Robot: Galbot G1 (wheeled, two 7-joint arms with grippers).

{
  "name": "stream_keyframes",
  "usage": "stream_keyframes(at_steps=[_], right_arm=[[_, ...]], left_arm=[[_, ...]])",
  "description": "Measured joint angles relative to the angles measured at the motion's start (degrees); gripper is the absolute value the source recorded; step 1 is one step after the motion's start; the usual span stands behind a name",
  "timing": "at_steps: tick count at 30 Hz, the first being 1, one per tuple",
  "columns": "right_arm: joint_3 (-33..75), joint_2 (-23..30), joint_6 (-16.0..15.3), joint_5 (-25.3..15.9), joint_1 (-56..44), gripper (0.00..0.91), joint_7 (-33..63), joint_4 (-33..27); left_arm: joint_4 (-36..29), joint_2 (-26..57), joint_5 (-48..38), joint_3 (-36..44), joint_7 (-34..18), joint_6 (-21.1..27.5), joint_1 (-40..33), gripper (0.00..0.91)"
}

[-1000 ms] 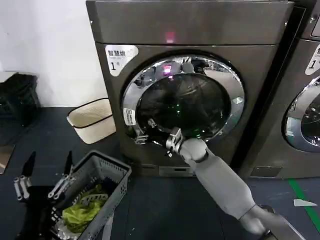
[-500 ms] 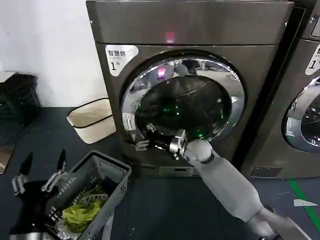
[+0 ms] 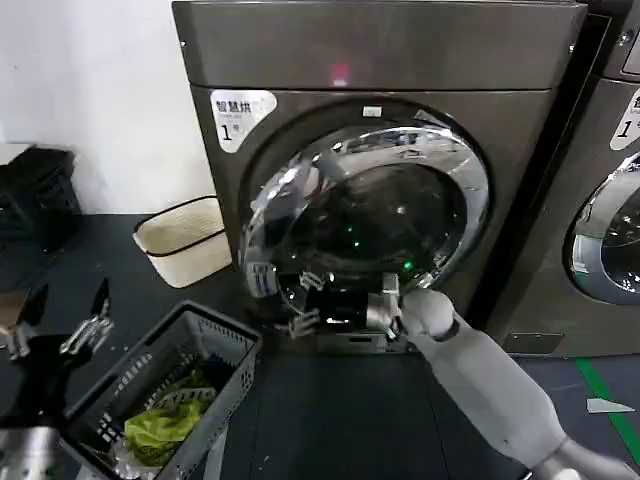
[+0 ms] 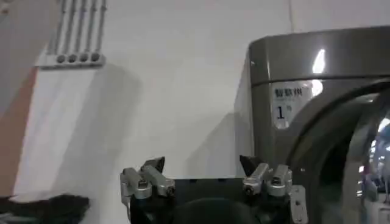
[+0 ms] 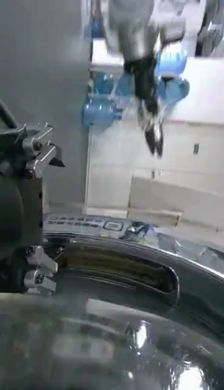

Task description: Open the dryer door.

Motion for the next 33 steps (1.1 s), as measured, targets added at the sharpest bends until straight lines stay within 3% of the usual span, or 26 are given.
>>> stream_keyframes(at_steps=[4, 7, 13, 20, 29, 33], right_arm=[[1.7, -2.4, 0.5, 0.3, -2.7, 0.907, -2.7, 3.0], [3.6, -4.6, 1.2, 0.5, -5.8, 0.907, -4.8, 5.5], [9.0, -9.0, 2.1, -0.3, -14.1, 0.907, -9.4, 10.4], [15.8, -12.2, 4.4, 2.1, -21.3, 0.907, -12.9, 14.3], [24.9, -14.7, 8.9, 3.8, -30.4, 0.907, -14.7, 17.2], [30.5, -14.7, 9.4, 5.4, -35.0, 0.907, -14.7, 17.1]], left_arm=[[5.0, 4.9, -5.3, 0.9, 4.6, -1.7, -2.0, 0.907], [8.8, 8.5, -11.6, 2.2, 9.0, -5.6, -3.5, 0.907], [16.0, 16.0, -19.7, 7.5, 21.4, -10.2, -7.5, 0.907], [22.7, 24.3, -27.3, 17.3, 30.4, -9.4, -14.2, 0.907], [29.8, 30.4, -28.9, 32.8, 34.6, -8.4, -25.7, 0.907], [30.9, 31.1, -28.9, 39.0, 36.4, -7.8, -30.2, 0.907]])
